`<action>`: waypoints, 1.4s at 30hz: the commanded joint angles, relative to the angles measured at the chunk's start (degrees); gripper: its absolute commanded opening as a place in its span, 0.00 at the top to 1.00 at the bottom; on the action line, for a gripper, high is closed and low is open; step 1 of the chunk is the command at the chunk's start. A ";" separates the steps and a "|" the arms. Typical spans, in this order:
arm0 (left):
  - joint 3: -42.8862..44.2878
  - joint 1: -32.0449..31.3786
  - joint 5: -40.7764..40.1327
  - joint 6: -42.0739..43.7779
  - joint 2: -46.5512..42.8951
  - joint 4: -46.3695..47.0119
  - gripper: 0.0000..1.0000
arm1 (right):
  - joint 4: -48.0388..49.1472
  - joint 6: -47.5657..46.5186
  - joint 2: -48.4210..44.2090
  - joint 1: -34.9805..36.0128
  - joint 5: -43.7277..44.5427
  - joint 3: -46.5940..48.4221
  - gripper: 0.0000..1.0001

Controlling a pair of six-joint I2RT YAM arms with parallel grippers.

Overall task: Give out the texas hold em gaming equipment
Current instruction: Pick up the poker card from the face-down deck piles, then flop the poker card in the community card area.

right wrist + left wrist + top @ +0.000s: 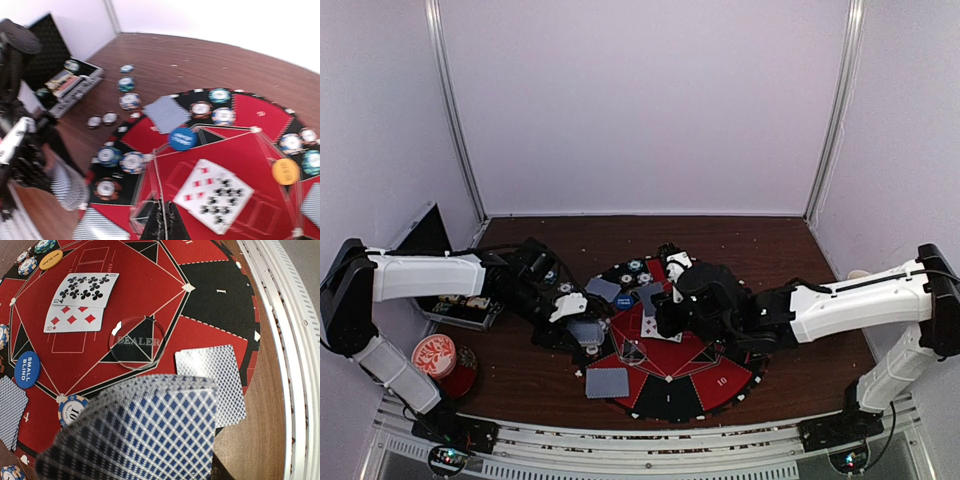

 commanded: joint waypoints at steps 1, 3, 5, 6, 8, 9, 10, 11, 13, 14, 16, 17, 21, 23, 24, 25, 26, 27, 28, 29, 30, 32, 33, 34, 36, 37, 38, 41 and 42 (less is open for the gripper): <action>0.68 -0.24 1.55 0.58 -0.35 -0.18 0.61 | -16.60 -9.97 -0.67 -0.40 12.92 4.49 1.00; 0.60 -0.28 1.60 0.58 -0.55 -0.18 0.61 | -21.24 -12.57 0.72 -0.39 16.17 7.02 1.00; 0.59 -0.30 1.62 0.56 -0.69 -0.18 0.61 | -26.10 -14.70 2.94 -0.42 19.24 9.45 1.00; 0.58 -0.30 1.60 0.55 -0.64 -0.18 0.61 | -28.71 -15.56 4.12 -0.40 21.03 10.49 1.00; 0.58 -0.25 1.64 0.58 -0.82 -0.18 0.61 | -30.66 -17.43 6.13 -0.39 24.57 11.64 1.00; 0.53 -0.27 1.60 0.58 -0.85 -0.18 0.61 | -30.95 -18.54 6.94 -0.37 26.00 11.94 1.00; 0.55 -0.30 1.59 0.60 -1.00 -0.18 0.61 | -30.91 -19.67 7.62 -0.41 27.12 12.02 1.00; 0.51 -0.22 1.60 0.54 -1.06 -0.18 0.61 | -30.77 -20.89 8.21 -0.42 28.10 11.96 1.00; 0.48 -0.25 1.64 0.52 -1.18 -0.22 0.61 | -29.72 -23.40 8.99 -0.40 29.59 11.50 1.00; 0.51 -0.29 1.61 0.55 -1.16 -0.18 0.61 | -28.81 -24.83 9.25 -0.49 30.14 11.04 1.00; 0.52 -0.27 1.61 0.56 -1.10 -0.20 0.61 | -27.50 -27.18 9.95 -0.90 31.03 10.53 1.00; 0.53 -0.27 1.59 0.56 -1.05 -0.18 0.61 | -26.76 -28.03 10.32 -1.28 30.96 10.38 1.00; 0.46 -0.22 1.67 0.58 -1.19 -0.18 0.61 | -22.25 -32.11 11.85 -2.61 28.78 9.09 1.00; 0.42 -0.21 1.68 0.58 -1.50 -0.18 0.61 | -19.72 -33.84 12.82 -3.08 27.84 8.51 1.00; 0.39 -0.27 1.74 0.58 -1.58 -0.18 0.61 | -18.73 -34.73 13.68 -3.35 27.51 8.27 1.00; 0.43 -0.30 1.71 0.58 -1.66 -0.18 0.61 | -17.57 -35.55 14.27 -3.57 27.31 8.06 1.00; 0.44 -0.27 1.70 0.58 -1.68 -0.18 0.61 | -16.35 -36.39 14.71 -3.87 27.17 7.76 1.00; 0.43 -0.23 1.75 0.58 -1.61 -0.18 0.61 | -14.99 -37.29 15.15 -4.16 27.03 7.37 1.00; 0.44 -0.25 1.68 0.58 -1.55 -0.18 0.61 | -13.27 -38.01 15.48 -4.51 26.74 7.07 1.00; 0.40 -0.27 1.73 0.58 -1.51 -0.18 0.61 | -12.18 -38.66 15.76 -4.90 26.11 6.73 1.00; 0.37 -0.29 1.68 0.58 -1.49 -0.18 0.61 | -11.31 -39.13 15.98 -5.33 25.32 6.29 1.00; 0.43 -0.23 1.68 0.65 -1.43 -0.18 0.61 | -9.55 -39.88 16.37 -6.20 23.64 5.46 1.00; 0.39 -0.27 1.71 0.62 -1.42 -0.18 0.61 | -8.93 -40.16 16.62 -6.55 22.90 5.12 1.00; 0.39 -0.22 1.69 0.65 -1.51 -0.18 0.61 | -8.63 -40.39 16.90 -6.84 22.11 4.94 1.00; 0.29 -0.21 1.76 0.66 -1.51 -0.18 0.61 | -8.09 -41.01 17.78 -7.14 21.11 4.62 1.00; 0.28 -0.22 1.80 0.67 -1.55 -0.18 0.61 | -8.03 -41.22 18.18 -7.16 20.59 4.54 1.00; 0.28 -0.28 1.80 0.67 -1.59 -0.18 0.61 | -7.90 -41.36 18.51 -7.23 19.96 4.40 1.00; 0.24 -0.25 1.85 0.67 -1.98 -0.18 0.61 | -7.02 -42.31 19.37 -7.33 17.87 3.60 0.98; 0.19 -0.28 2.00 0.67 -2.02 -0.18 0.61 | -7.12 -42.49 19.81 -7.33 17.49 3.54 0.96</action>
